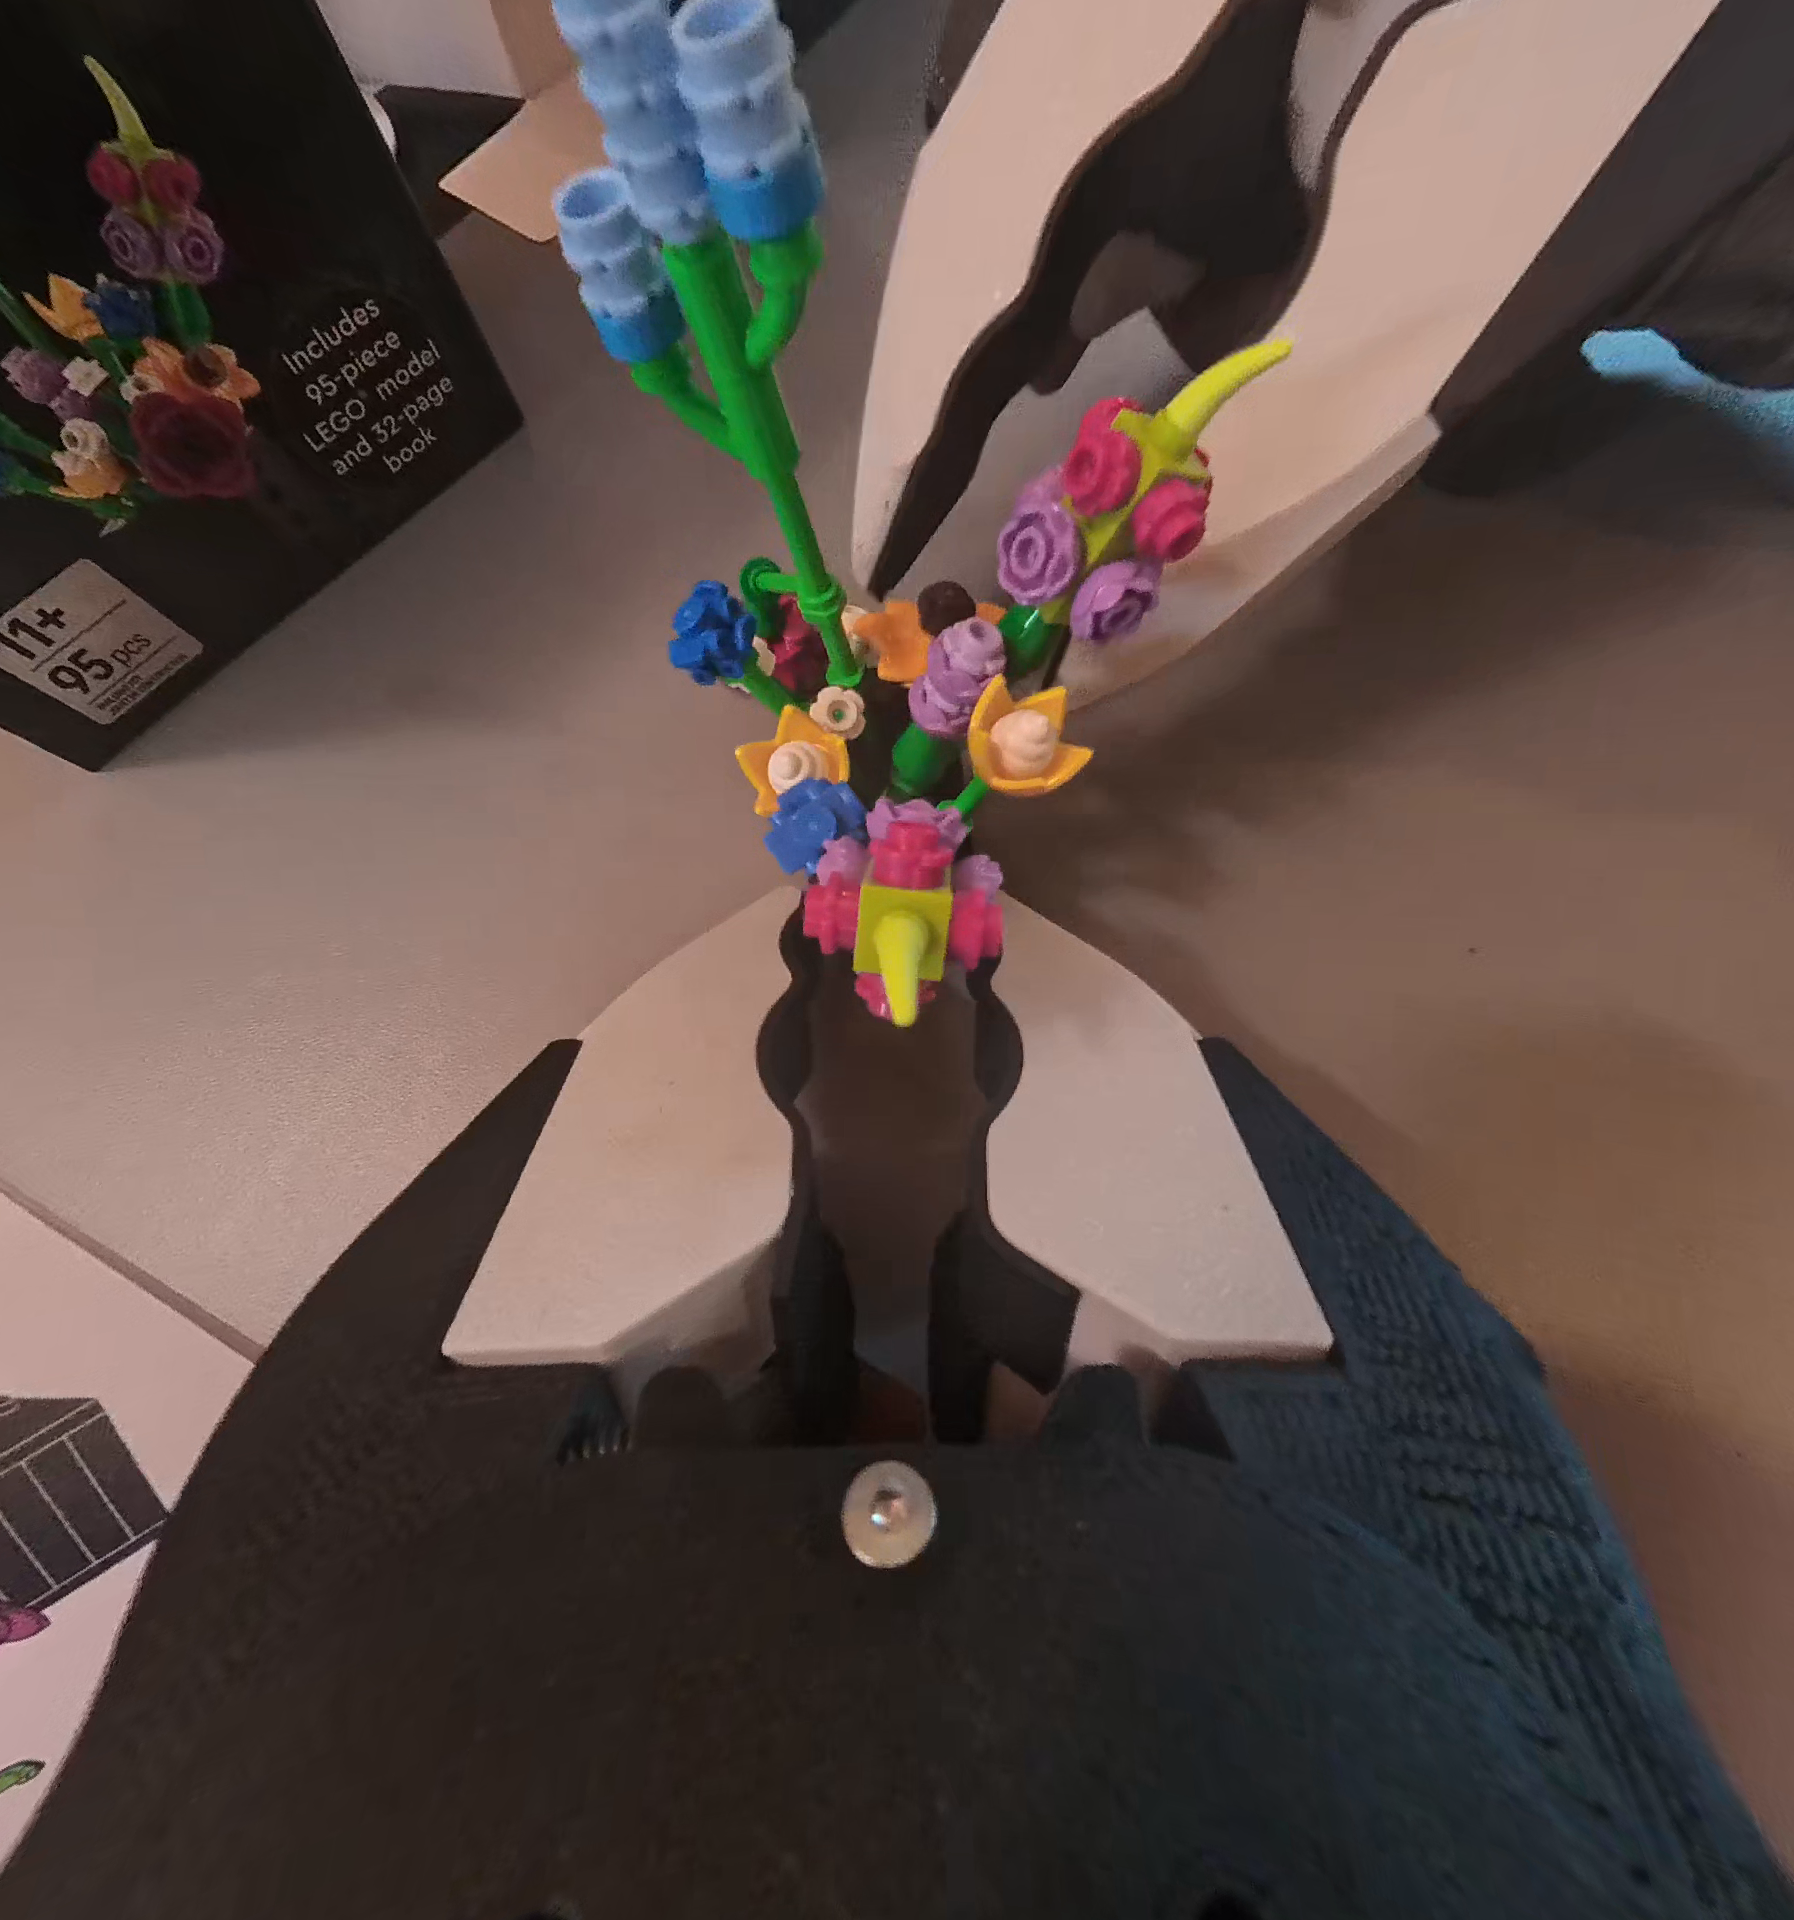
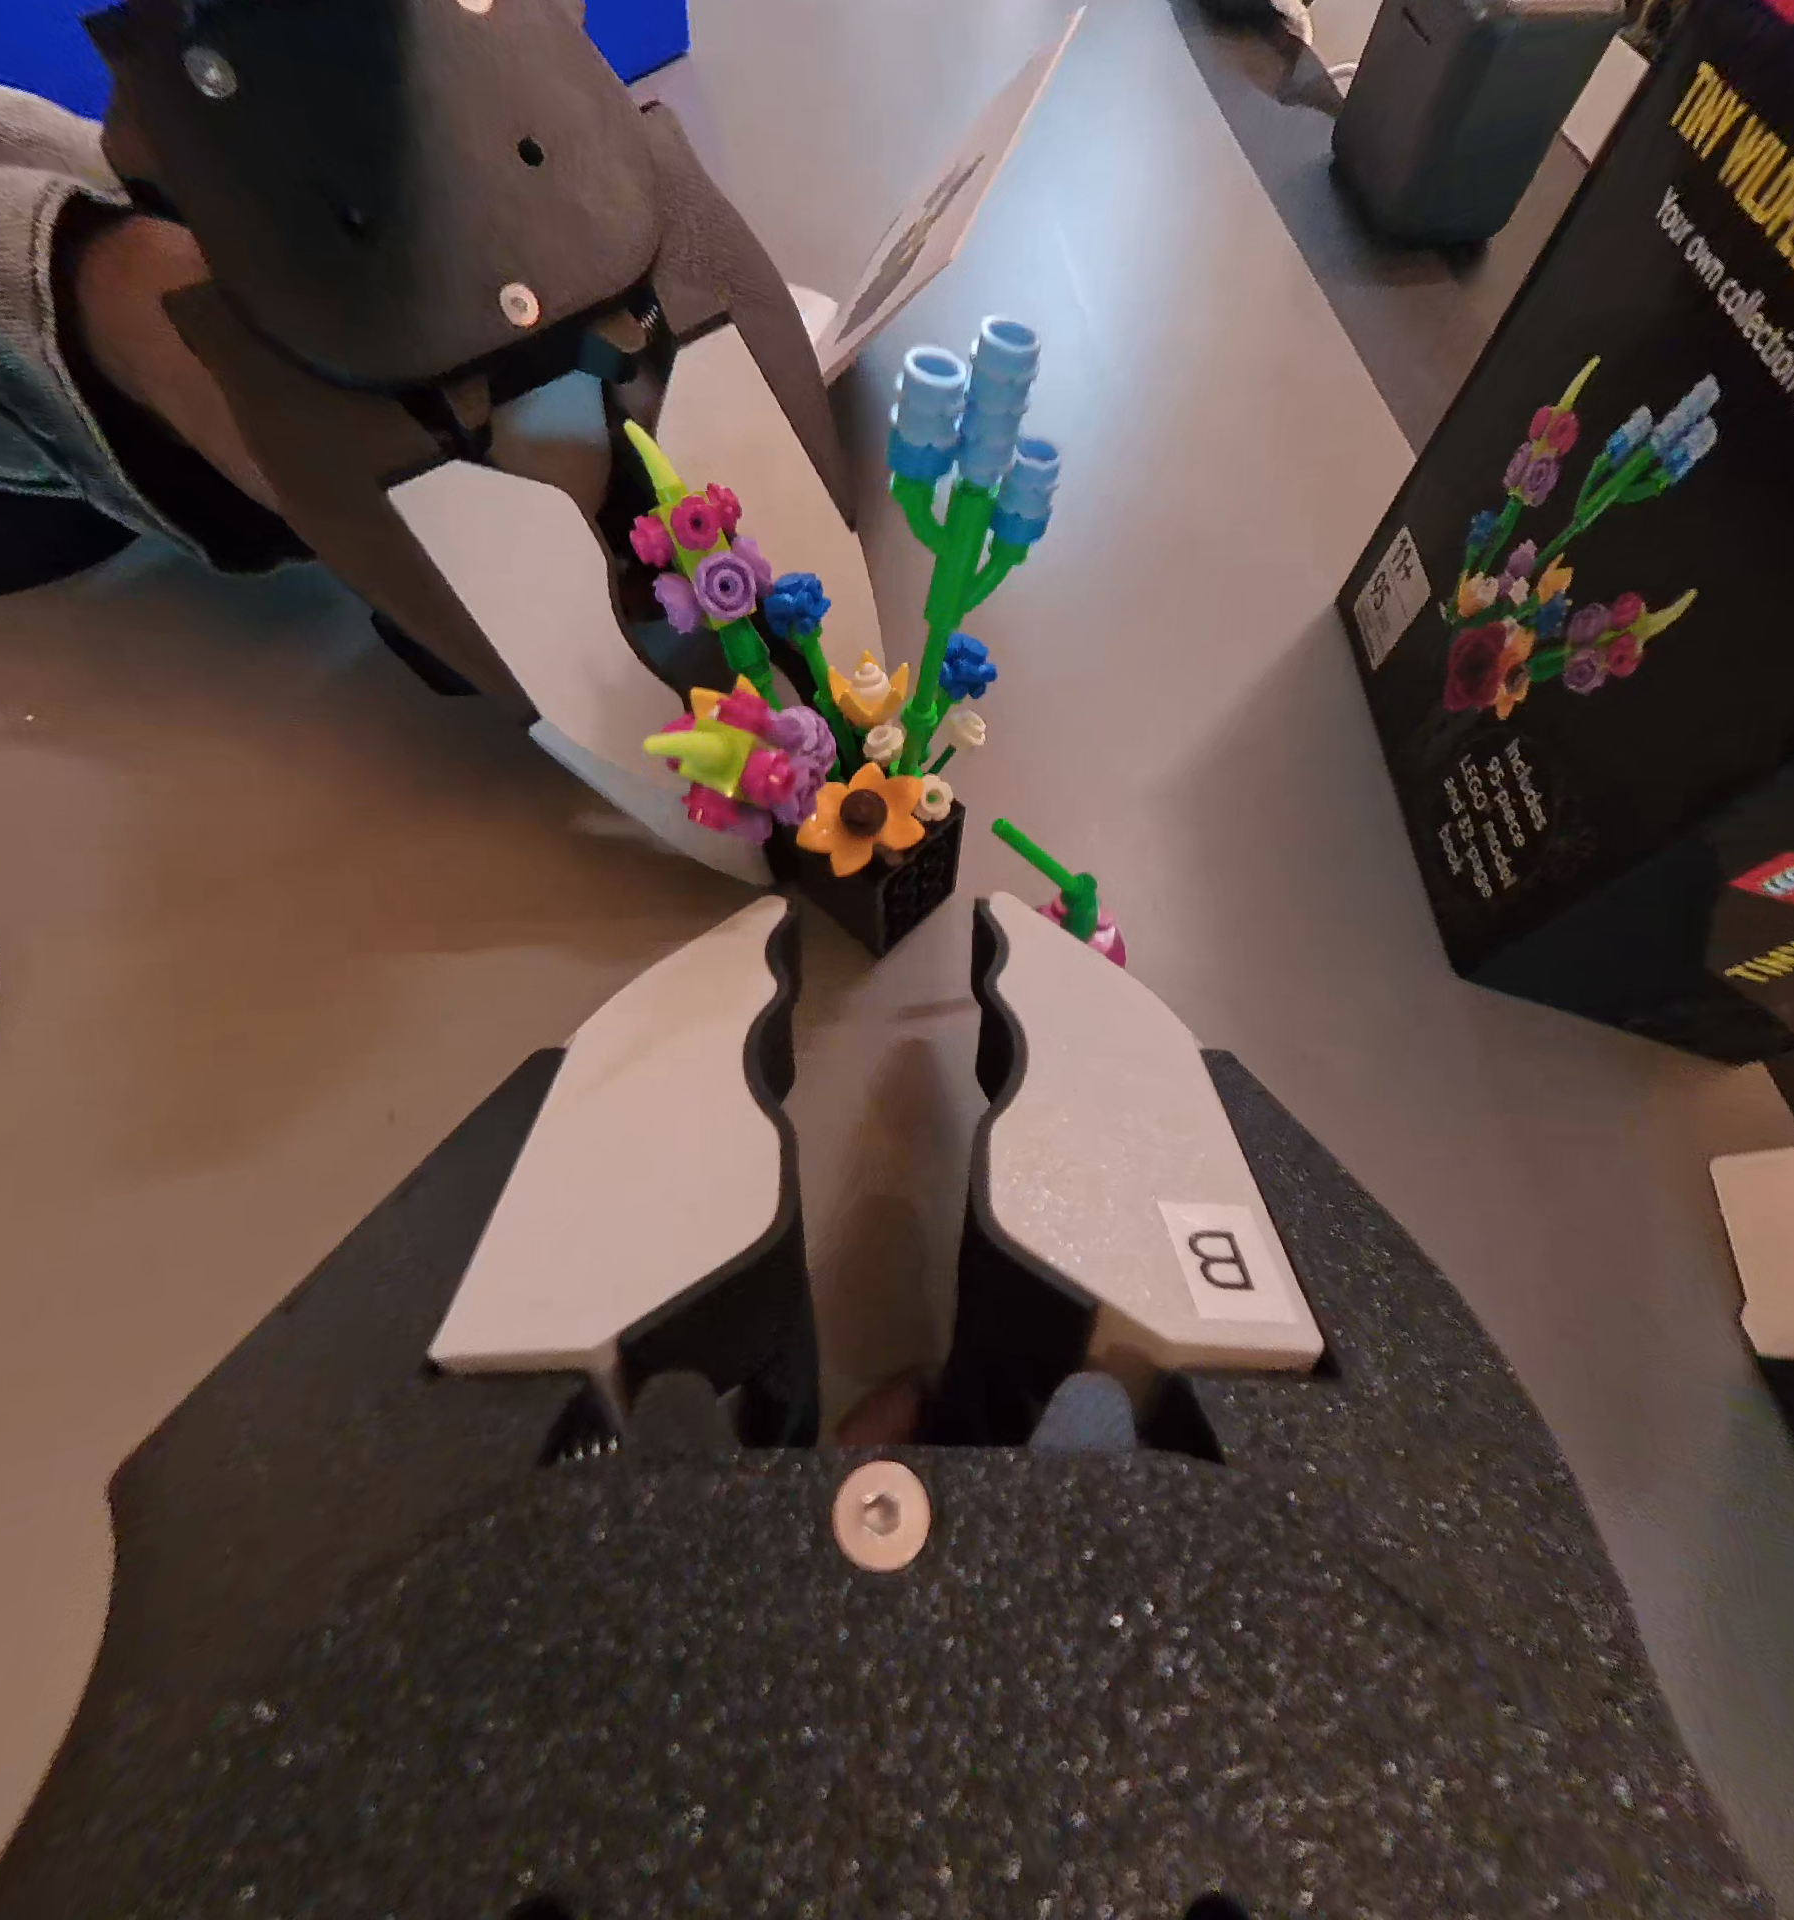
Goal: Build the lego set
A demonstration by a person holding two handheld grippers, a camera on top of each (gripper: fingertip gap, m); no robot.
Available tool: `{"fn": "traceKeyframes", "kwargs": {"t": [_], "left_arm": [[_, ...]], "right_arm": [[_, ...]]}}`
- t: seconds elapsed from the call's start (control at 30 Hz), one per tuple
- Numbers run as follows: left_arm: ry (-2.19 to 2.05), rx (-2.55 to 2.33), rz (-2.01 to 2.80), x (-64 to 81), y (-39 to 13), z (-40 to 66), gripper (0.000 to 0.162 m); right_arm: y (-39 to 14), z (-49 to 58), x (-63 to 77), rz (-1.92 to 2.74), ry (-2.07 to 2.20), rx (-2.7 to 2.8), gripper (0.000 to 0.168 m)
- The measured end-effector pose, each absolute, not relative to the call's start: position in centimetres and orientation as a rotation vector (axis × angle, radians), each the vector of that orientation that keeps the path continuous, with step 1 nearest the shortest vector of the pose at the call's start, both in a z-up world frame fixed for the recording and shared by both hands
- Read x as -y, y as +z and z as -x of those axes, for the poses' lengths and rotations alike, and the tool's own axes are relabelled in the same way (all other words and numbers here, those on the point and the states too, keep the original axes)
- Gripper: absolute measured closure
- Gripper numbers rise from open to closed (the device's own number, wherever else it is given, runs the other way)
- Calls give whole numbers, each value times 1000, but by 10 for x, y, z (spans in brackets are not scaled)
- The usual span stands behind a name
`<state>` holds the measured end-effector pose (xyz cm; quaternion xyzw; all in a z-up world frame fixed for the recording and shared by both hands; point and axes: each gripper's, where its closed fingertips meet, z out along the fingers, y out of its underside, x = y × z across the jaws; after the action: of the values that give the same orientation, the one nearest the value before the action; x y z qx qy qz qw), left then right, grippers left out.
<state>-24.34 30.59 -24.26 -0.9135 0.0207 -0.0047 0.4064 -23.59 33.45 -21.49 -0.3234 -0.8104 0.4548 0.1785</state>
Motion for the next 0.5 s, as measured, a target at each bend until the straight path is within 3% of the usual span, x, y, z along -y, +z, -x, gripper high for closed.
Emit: {"fn": "traceKeyframes", "kwargs": {"t": [0.5], "left_arm": [[-44, -41, 2307, -306, -243, 243, 135]], "right_arm": [[-228, 260, -359, 820, 1202, 2379, 135]]}}
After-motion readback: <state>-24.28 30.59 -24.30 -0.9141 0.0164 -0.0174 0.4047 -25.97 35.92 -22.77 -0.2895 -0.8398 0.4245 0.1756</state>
